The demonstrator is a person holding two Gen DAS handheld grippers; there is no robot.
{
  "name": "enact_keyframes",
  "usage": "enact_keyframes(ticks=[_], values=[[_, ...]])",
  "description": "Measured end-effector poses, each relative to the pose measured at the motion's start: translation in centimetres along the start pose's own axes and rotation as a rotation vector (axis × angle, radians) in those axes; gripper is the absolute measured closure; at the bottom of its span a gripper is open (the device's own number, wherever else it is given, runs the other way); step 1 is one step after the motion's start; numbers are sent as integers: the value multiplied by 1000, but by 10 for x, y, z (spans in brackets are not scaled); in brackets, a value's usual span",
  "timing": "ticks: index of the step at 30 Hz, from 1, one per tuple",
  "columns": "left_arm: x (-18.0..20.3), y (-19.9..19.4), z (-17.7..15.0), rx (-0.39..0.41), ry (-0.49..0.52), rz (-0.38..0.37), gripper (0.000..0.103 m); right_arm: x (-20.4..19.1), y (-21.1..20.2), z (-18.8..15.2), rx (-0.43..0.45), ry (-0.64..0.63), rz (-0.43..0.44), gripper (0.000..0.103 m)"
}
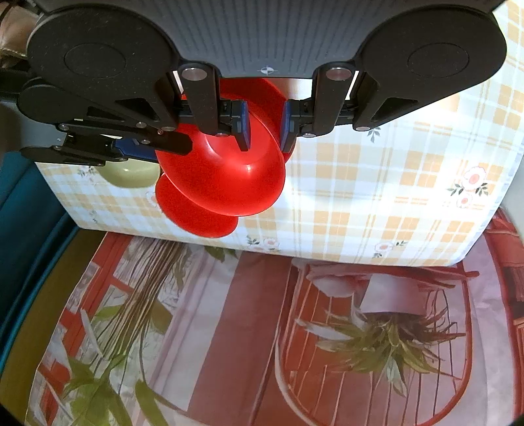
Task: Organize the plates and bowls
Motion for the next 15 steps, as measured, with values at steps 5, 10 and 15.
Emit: enact_keyframes(ticks=[5,10,15], values=[[-3,6,-5,-13,1,9,83,-3,7,-7,-20,-28,-2,83],[-1,11,-11,-27,24,21,83,-2,8,-10,-26,-35,-8,83],[-2,14,-13,-32,27,23,83,-1,9,-10,-26,-44,-10,82]])
Point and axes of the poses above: each gripper's, at about its wrist camera, not at the fingertips, and y roughly the way its jaws point, x to its right, z to its top, the point moved 4 cm from there along y, roughly the way its jaws point, and after that the axes turned 6 degrees about z, right-handed, at the moved point
